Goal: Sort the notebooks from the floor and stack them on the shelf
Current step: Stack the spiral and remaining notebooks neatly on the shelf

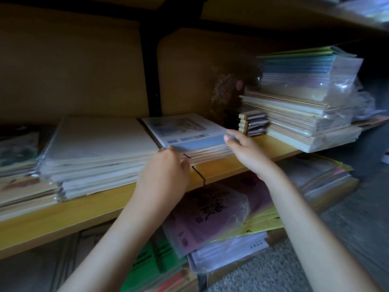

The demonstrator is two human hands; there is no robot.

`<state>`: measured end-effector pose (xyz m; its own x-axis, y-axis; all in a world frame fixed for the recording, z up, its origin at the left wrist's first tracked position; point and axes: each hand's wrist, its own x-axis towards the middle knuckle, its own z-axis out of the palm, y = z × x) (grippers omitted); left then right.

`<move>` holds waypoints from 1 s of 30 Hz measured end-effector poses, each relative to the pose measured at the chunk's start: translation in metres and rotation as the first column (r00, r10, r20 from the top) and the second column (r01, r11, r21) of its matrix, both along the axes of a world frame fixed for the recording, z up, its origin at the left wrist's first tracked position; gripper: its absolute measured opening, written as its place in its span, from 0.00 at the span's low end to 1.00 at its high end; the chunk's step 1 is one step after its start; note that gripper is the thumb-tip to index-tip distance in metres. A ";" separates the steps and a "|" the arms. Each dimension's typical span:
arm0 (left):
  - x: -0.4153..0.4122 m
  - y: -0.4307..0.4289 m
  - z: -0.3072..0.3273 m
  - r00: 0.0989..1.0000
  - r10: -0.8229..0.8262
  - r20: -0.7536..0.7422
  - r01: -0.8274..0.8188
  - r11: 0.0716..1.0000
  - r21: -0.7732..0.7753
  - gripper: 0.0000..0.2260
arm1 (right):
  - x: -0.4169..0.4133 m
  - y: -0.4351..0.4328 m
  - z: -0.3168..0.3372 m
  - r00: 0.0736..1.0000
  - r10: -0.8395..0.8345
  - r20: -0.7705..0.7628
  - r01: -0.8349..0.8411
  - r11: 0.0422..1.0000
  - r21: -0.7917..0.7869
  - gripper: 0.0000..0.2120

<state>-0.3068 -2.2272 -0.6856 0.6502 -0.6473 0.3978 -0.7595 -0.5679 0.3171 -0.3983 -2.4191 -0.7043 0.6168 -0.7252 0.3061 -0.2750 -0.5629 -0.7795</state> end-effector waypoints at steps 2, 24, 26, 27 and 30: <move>-0.007 -0.010 0.000 0.981 -0.039 -0.190 0.046 0.999 0.030 0.25 | 0.005 0.004 -0.005 0.993 -0.105 -0.048 0.100 0.990 -0.102 0.19; 0.006 -0.001 -0.007 0.701 -0.341 -0.626 0.021 0.888 -0.460 0.15 | -0.002 -0.016 0.010 0.997 0.019 0.076 -0.034 0.977 0.211 0.21; 0.004 -0.001 -0.007 0.792 -0.272 -0.547 0.026 0.909 -0.415 0.20 | -0.006 -0.019 0.011 0.992 0.063 0.113 -0.093 0.955 0.280 0.21; 0.004 0.001 -0.008 0.868 -0.214 -0.448 0.041 0.930 -0.365 0.23 | -0.009 -0.019 0.011 0.989 0.103 0.105 -0.127 0.958 0.257 0.20; 0.007 0.010 -0.010 0.987 -0.122 -0.102 0.090 0.957 -0.275 0.25 | -0.016 -0.016 0.007 0.979 0.200 0.049 -0.204 0.975 0.092 0.21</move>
<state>-0.2999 -2.2171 -0.6956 0.6356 -0.5946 0.4924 -0.7595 -0.3675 0.5368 -0.4147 -2.4352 -0.6974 0.7423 -0.6139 0.2685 -0.1310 -0.5259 -0.8404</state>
